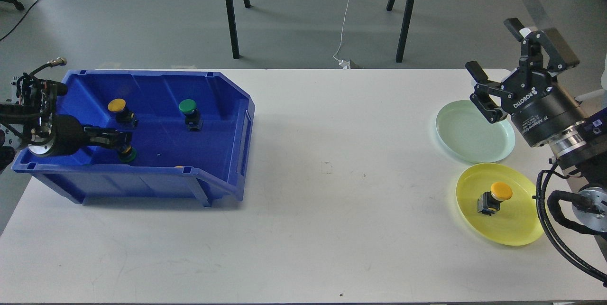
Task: Pass button and place on color plate
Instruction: 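Lower the left gripper into the bin and grasp a green button, then lift the green button and carry it toward the right gripper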
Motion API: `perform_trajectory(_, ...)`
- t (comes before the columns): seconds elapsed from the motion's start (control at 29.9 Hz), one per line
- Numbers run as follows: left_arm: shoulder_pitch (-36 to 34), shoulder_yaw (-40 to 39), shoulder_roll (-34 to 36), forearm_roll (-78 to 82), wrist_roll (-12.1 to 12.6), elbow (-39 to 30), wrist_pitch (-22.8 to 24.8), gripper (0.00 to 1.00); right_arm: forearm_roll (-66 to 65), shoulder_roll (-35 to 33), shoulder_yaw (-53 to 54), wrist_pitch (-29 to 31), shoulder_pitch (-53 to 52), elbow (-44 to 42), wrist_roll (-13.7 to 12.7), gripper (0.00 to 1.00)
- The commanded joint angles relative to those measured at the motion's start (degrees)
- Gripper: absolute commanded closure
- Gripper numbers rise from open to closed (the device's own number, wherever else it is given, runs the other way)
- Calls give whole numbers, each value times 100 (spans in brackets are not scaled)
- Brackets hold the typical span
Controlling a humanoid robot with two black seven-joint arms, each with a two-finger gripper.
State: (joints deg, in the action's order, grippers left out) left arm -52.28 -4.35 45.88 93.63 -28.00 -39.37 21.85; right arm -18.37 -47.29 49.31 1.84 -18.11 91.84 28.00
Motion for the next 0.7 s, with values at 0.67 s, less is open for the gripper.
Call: perform_trajectory(0.67,-678,-127,675,-108,0,-922,442,86,0,0,0,0,10,0,0,4)
